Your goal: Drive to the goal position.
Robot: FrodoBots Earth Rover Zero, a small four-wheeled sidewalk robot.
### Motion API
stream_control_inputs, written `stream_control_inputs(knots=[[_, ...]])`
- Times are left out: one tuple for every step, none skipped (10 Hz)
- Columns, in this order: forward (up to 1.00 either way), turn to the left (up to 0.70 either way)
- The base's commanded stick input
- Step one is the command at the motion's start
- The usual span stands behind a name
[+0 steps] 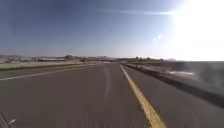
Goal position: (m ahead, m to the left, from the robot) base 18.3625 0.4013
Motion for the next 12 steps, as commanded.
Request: stream_control_inputs(knots=[[0.7,0.0],[0.7,0.0],[0.7,0.0],[0.7,0.0],[0.7,0.0],[0.7,0.0],[0.7,0.0],[0.7,0.0],[0.7,0.0],[0.7,0.0],[0.7,0.0],[0.7,0.0]])
